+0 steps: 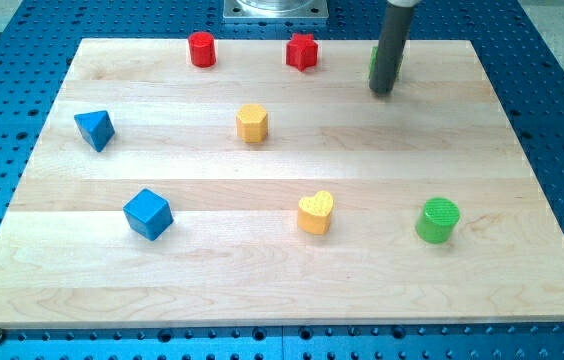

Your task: Move blue triangle below to the yellow hexagon

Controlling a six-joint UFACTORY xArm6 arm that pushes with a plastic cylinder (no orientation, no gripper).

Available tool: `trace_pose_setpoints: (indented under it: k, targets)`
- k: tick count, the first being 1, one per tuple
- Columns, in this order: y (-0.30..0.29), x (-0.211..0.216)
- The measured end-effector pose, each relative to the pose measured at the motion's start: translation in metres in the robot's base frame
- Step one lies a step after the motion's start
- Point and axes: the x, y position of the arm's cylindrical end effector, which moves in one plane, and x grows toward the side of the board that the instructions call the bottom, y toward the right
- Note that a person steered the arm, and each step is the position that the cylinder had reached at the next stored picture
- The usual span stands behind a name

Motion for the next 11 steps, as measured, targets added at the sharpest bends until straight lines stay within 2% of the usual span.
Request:
trace_pose_setpoints:
  k: [1,2,3,4,5,6,7,8,9,10,11]
  targets:
    - [0.0,-0.015]
    - [-0.016,0.023]
    - [-0.039,0.101]
    - [-0.122,0.152]
    - [-0.141,0.159]
    - [-0.177,0.149]
    - [-0.242,0.144]
    - [-0.215,0.124]
    - [-0.149,0.116]
    - [-0.143,0.119]
    - [-0.14,0.06]
